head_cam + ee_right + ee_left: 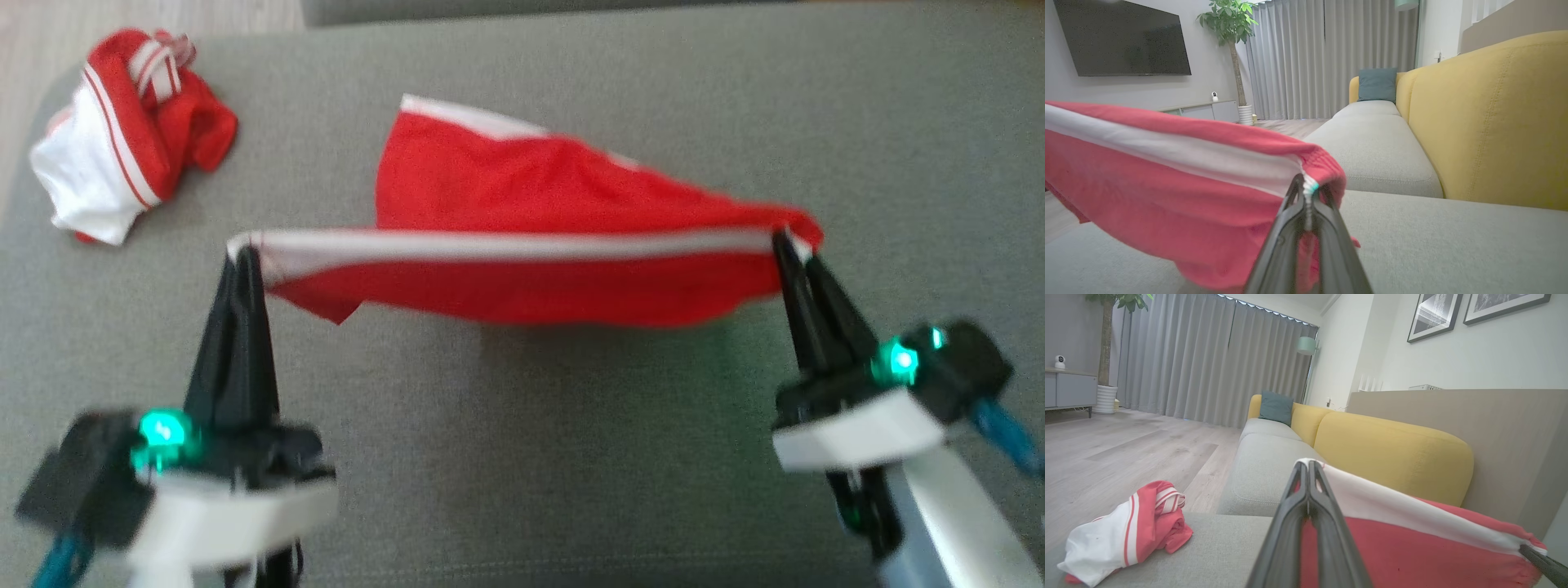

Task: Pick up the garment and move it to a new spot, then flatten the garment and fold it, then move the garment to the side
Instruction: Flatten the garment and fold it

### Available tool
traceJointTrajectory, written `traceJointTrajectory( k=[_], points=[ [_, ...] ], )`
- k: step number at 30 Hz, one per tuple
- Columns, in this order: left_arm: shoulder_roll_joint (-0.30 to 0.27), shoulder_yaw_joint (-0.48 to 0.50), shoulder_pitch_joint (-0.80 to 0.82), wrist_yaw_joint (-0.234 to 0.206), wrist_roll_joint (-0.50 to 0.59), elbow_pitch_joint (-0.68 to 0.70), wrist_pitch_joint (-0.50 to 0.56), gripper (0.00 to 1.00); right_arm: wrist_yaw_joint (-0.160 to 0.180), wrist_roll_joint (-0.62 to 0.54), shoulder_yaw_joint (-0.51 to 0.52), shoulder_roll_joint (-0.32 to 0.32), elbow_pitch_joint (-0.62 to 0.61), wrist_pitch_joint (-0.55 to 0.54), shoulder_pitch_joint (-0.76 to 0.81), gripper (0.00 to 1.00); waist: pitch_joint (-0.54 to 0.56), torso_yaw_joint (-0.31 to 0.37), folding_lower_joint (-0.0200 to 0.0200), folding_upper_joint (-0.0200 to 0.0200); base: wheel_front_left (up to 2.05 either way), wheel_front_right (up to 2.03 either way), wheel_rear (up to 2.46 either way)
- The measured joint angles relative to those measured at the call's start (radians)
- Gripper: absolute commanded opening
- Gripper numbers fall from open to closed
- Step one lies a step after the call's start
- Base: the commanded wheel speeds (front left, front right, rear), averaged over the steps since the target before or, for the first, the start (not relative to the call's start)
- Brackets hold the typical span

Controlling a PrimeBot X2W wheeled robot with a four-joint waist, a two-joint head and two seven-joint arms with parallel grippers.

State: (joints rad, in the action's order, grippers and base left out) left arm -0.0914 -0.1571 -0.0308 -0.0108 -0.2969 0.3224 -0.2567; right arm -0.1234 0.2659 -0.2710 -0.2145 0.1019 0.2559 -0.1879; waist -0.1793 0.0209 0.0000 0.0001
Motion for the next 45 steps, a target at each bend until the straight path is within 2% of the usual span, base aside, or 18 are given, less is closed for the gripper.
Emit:
traceJointTrajectory(
  k=[7,12,18,28,36,45],
  points=[
    [0.004,-0.051,-0.192,-0.016,0.043,0.159,0.000,0.00,0.000,0.003,0.022,-0.042,-0.125,-0.016,0.184,0.00,0.049,0.025,0.0000,0.0000,0.00,0.00,0.00],
    [0.007,-0.059,-0.225,-0.017,0.025,0.116,0.000,0.00,0.000,0.007,0.023,-0.049,-0.116,-0.042,0.213,0.00,0.034,0.041,0.0000,0.0000,0.00,0.00,0.00],
    [0.005,-0.018,-0.138,0.008,-0.024,-0.056,0.000,0.00,0.000,0.015,-0.006,-0.029,-0.005,-0.040,0.168,0.00,-0.003,0.049,0.0000,0.0000,0.00,0.00,0.00],
    [-0.035,-0.003,0.263,0.069,-0.009,-0.457,0.009,0.00,0.000,0.007,-0.011,0.055,0.161,-0.017,-0.006,0.00,-0.091,0.068,0.0000,0.0000,0.00,0.00,0.00],
    [-0.050,-0.004,0.529,0.081,0.007,-0.728,0.012,0.00,0.000,-0.030,0.022,0.125,0.261,-0.008,-0.144,0.00,-0.192,0.113,0.0000,0.0000,0.00,0.00,0.00],
    [-0.050,-0.009,0.663,0.081,0.016,-0.932,0.010,0.00,0.000,-0.039,0.024,0.151,0.312,-0.005,-0.205,0.00,-0.249,0.148,0.0000,0.0000,0.00,0.00,0.00]
  ],
)
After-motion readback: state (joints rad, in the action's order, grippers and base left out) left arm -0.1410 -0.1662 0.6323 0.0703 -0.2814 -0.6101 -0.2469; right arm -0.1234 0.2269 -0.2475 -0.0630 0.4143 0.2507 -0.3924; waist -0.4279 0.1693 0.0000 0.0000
